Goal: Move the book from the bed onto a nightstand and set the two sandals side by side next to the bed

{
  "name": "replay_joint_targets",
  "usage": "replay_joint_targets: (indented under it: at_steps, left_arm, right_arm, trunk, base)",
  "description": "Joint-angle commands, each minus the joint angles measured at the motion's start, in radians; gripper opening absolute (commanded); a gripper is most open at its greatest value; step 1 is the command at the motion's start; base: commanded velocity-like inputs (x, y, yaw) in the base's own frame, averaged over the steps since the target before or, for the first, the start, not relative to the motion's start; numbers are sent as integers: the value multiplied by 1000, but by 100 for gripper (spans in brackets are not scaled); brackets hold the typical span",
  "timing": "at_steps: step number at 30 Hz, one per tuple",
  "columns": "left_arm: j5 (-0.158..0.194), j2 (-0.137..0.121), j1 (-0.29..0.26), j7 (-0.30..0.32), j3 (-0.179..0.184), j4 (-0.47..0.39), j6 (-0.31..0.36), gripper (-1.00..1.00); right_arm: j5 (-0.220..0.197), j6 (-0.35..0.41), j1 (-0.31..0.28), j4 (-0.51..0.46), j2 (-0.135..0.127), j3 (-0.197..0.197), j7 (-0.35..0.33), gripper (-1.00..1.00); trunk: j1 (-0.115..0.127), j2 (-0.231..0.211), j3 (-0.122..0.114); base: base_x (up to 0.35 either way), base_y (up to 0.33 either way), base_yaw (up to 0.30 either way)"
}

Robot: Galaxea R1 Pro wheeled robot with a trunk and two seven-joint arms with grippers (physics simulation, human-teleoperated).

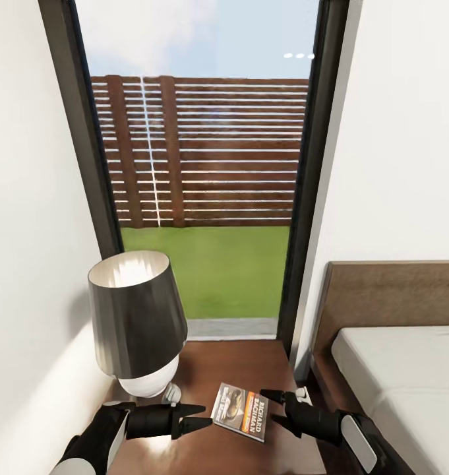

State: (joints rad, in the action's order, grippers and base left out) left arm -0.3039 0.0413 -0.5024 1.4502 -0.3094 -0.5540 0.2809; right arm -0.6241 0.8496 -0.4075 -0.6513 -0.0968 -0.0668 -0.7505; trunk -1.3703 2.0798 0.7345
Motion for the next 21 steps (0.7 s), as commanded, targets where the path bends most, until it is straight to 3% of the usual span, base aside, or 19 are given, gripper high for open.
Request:
replay_joint_targets:
  at_steps: [1, 12, 21]
  left_arm:
    - [-11, 2, -1, 7, -8, -1, 11, 100]
    - [-11, 2, -1, 3, -8, 4, 10, 100]
    - [-13, -1, 0, -84, -10, 14, 3, 100]
  right_arm:
    - [1, 5, -1, 0, 0, -2, -3, 100]
    - [1, 4, -1, 0, 0, -2, -3, 100]
    - [4, -81, 4, -1, -10, -4, -7, 100]
  trunk:
    - [4, -7, -2]
    - [46, -84, -37]
    - [81, -147, -65]
  base:
    - [0, 0, 0]
    - [0, 0, 0]
    - [0, 0, 0]
